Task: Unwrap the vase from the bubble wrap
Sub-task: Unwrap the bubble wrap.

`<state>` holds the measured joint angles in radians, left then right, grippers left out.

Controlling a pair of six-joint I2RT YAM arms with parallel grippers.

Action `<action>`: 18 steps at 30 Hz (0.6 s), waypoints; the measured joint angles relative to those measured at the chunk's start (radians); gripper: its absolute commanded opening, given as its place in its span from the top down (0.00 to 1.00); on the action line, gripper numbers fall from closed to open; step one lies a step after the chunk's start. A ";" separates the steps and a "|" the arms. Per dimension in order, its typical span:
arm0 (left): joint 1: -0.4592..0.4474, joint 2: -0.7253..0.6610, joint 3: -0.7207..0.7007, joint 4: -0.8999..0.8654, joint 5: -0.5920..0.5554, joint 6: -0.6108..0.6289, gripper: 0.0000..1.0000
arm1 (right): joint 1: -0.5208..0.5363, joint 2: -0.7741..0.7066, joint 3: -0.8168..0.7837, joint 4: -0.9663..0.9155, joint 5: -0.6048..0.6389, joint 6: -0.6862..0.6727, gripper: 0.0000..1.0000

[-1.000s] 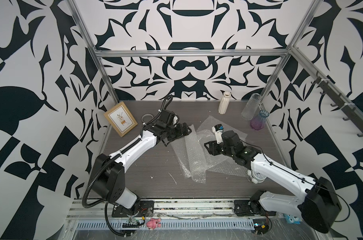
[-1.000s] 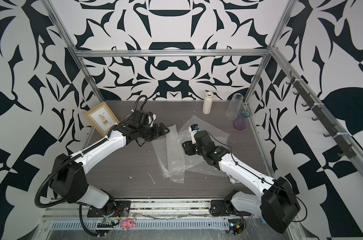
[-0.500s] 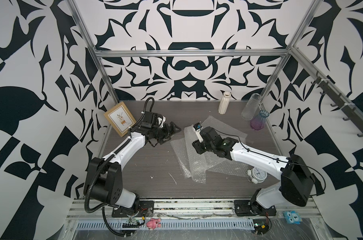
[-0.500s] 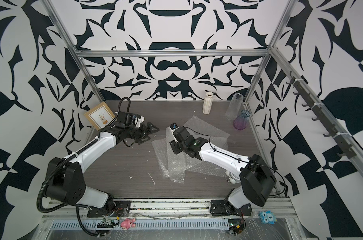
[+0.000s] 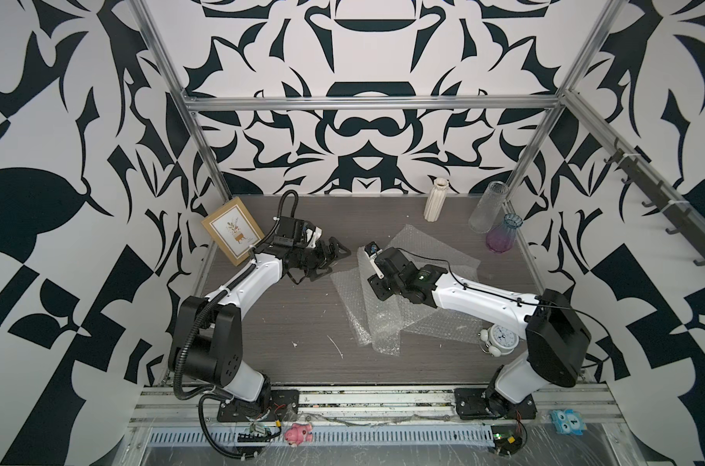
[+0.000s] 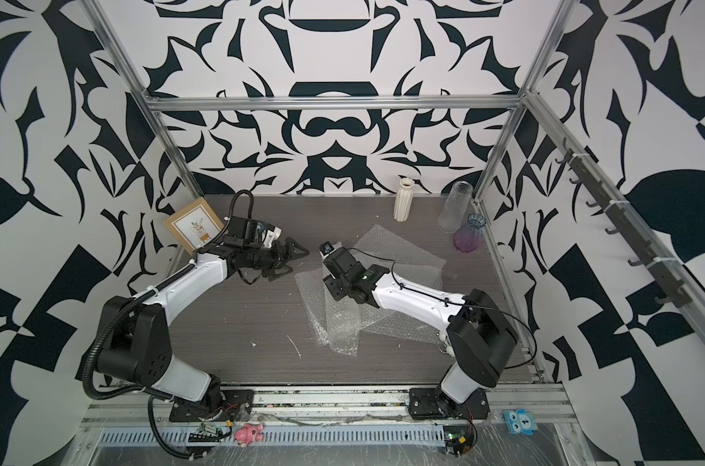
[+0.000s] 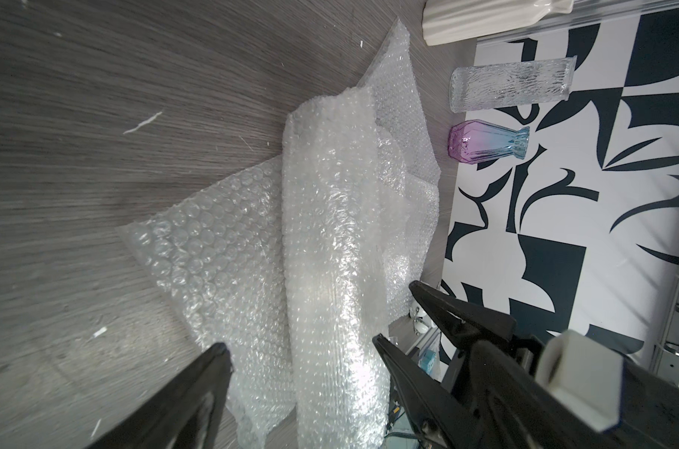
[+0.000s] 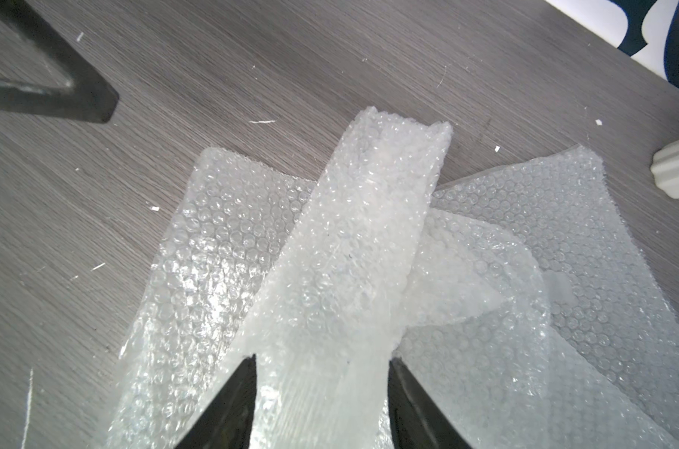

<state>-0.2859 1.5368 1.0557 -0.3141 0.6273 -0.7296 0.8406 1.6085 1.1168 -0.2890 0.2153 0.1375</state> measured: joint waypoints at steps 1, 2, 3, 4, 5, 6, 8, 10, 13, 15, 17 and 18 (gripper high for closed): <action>0.000 0.000 0.000 0.000 -0.001 0.000 0.00 | 0.000 0.006 0.006 -0.001 0.003 -0.002 0.44; 0.000 0.000 -0.002 0.000 -0.002 -0.002 0.00 | 0.000 0.011 0.012 -0.002 0.006 -0.003 0.44; 0.000 0.000 -0.003 0.000 -0.003 -0.002 0.00 | 0.000 0.015 0.016 -0.003 0.009 -0.005 0.45; 0.000 0.000 -0.008 0.002 -0.005 -0.002 0.00 | 0.000 0.019 0.021 -0.007 0.011 -0.006 0.45; 0.000 0.000 -0.014 0.003 -0.008 -0.002 0.00 | 0.000 0.022 0.026 -0.012 0.013 -0.008 0.45; 0.000 0.000 -0.020 0.002 -0.010 -0.002 0.00 | 0.000 0.026 0.033 -0.018 0.015 -0.009 0.46; 0.000 0.000 -0.034 0.002 -0.013 -0.002 0.00 | 0.002 0.035 0.048 -0.030 0.021 -0.011 0.46; 0.000 0.000 -0.045 0.001 -0.014 -0.002 0.00 | 0.004 0.049 0.067 -0.046 0.031 -0.014 0.47; 0.000 0.000 -0.051 0.000 -0.014 -0.002 0.00 | 0.008 0.078 0.102 -0.067 0.056 -0.015 0.49; 0.000 0.000 -0.051 0.003 -0.014 -0.002 0.00 | 0.008 0.101 0.123 -0.077 0.074 -0.016 0.49; 0.000 0.000 -0.051 0.003 -0.014 -0.002 0.00 | 0.010 0.125 0.143 -0.092 0.087 -0.018 0.50; 0.000 0.000 -0.051 0.003 -0.014 -0.002 0.00 | 0.010 0.138 0.151 -0.096 0.095 -0.022 0.55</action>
<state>-0.2859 1.5364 1.0046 -0.3111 0.6132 -0.7315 0.8509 1.7470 1.2682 -0.3851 0.3103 0.1158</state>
